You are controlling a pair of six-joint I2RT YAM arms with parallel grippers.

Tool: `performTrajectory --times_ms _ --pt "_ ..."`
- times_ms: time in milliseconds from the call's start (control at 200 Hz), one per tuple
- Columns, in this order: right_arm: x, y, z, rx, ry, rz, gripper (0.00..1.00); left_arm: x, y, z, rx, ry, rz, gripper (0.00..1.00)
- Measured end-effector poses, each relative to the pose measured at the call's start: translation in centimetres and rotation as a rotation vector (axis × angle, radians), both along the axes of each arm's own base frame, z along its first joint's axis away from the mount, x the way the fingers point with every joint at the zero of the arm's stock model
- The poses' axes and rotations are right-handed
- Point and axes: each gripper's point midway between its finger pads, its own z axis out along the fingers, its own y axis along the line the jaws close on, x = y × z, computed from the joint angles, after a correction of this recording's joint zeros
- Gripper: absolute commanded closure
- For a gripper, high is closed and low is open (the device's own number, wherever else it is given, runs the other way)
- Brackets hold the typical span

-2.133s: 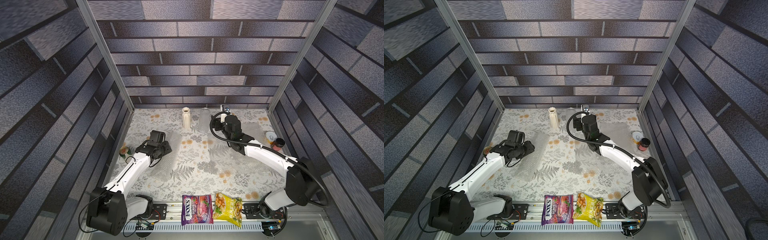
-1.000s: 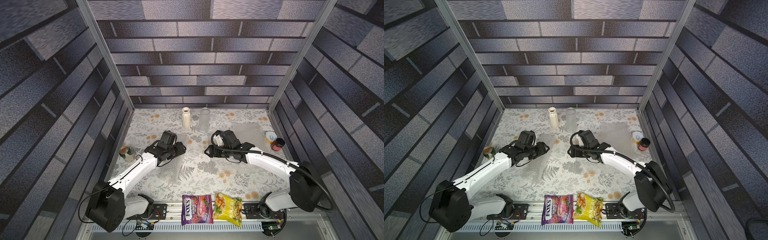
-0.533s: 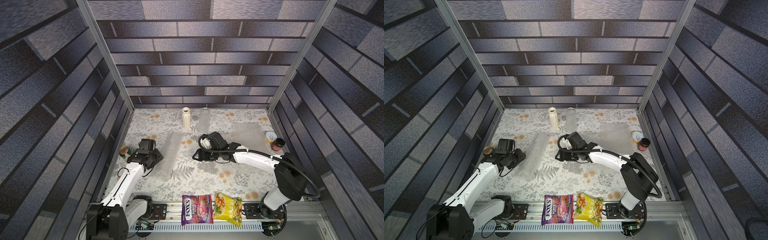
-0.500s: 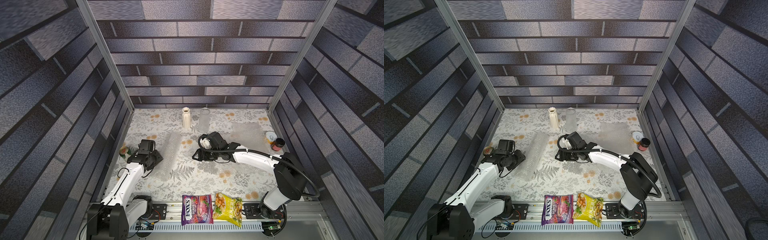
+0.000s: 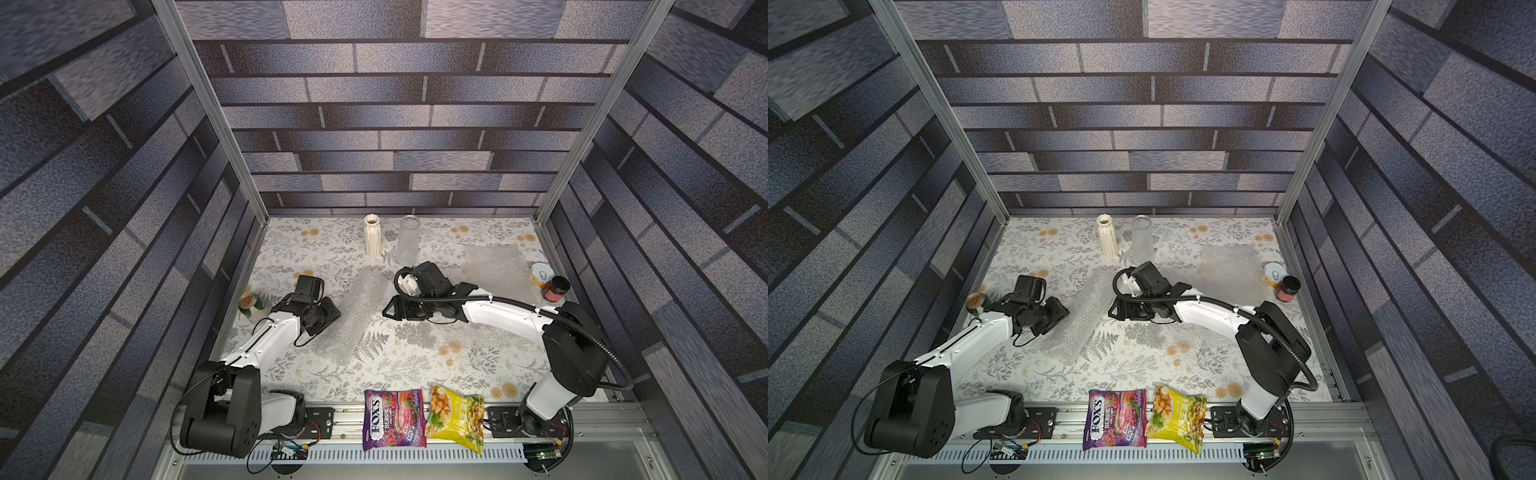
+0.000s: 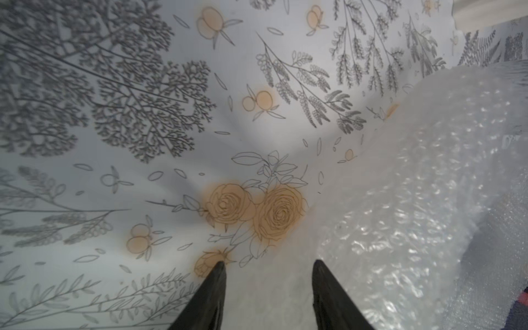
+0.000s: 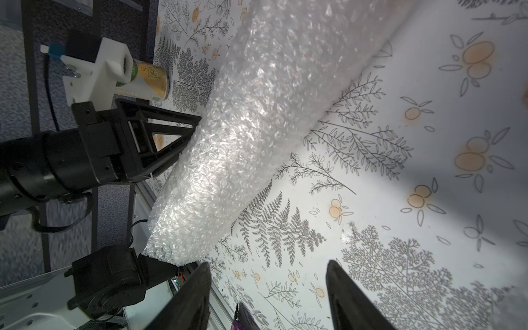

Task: Unwrap the vase from the bubble wrap
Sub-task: Move the bubble wrap to the center of the board.

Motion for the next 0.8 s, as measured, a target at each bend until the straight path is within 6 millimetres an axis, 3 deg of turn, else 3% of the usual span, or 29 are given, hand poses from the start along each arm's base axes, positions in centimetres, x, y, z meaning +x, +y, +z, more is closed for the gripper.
performTrajectory --times_ms 241,511,661,797 --pt "-1.0 0.2 -0.6 0.013 0.055 0.026 0.35 -0.3 -2.5 0.4 -0.057 -0.004 -0.045 0.48" --pt "-3.8 -1.7 -6.2 -0.115 0.179 0.042 0.46 -0.3 -2.6 0.4 -0.062 -0.002 -0.039 0.47" --pt "-3.7 -1.9 -8.4 -0.194 0.182 0.031 0.49 -0.3 -2.5 0.3 -0.062 -0.002 -0.039 0.48" --pt "-2.5 -0.5 -7.6 -0.203 0.116 0.026 0.49 -0.3 -2.5 0.3 -0.062 -0.002 -0.039 0.47"
